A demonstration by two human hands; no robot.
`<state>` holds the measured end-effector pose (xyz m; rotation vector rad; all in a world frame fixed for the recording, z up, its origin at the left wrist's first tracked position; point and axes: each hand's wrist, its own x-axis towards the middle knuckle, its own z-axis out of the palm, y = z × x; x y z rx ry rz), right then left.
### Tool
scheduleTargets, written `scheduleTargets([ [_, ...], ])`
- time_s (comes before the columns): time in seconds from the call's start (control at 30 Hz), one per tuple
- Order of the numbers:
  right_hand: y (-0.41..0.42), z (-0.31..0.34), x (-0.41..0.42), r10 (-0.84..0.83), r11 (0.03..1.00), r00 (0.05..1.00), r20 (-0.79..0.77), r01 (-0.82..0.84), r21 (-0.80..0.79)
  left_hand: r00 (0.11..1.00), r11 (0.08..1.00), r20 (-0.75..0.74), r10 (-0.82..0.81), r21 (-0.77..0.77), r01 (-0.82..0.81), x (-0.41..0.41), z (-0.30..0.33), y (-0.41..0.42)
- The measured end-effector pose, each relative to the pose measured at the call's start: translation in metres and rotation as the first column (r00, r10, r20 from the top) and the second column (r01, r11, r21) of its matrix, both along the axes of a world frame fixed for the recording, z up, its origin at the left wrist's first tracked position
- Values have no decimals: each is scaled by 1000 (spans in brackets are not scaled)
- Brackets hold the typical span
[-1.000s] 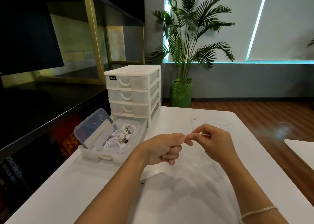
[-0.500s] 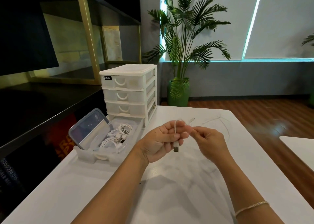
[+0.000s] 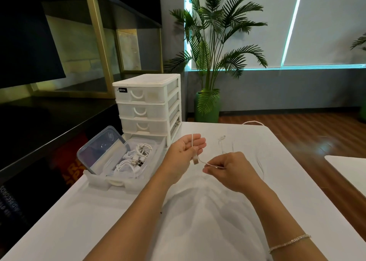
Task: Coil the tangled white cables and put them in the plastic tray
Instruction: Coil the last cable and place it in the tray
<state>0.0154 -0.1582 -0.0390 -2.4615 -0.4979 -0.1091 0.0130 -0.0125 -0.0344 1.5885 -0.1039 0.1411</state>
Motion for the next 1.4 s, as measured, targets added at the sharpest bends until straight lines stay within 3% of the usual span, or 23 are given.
scheduleTargets([
  [0.17,-2,1,1,10,994,990,139,-25,102,998,891,35,-42,453,21,-3,-6,-2],
  [0.27,-4,1,2,-59,980,974,217,15,200,993,838,27,-117,540,84,-6,-7,-5],
  [0.43,-7,1,5,-168,946,943,288,72,317,982,913,-57,-182,362,190,-7,-2,-8],
  [0.63,-5,1,3,-205,882,955,214,86,463,953,950,-118,-279,112,292,-10,0,-6],
  [0.9,0,6,0,-211,821,967,145,95,563,938,944,-145,-314,-151,293,-9,-4,-11],
  [1.17,-4,9,3,-173,846,978,115,87,526,924,834,-174,-341,-510,212,-8,-4,-18],
  [1.4,-3,7,3,-143,906,980,140,73,416,890,758,-218,-400,-625,187,-12,0,-17],
])
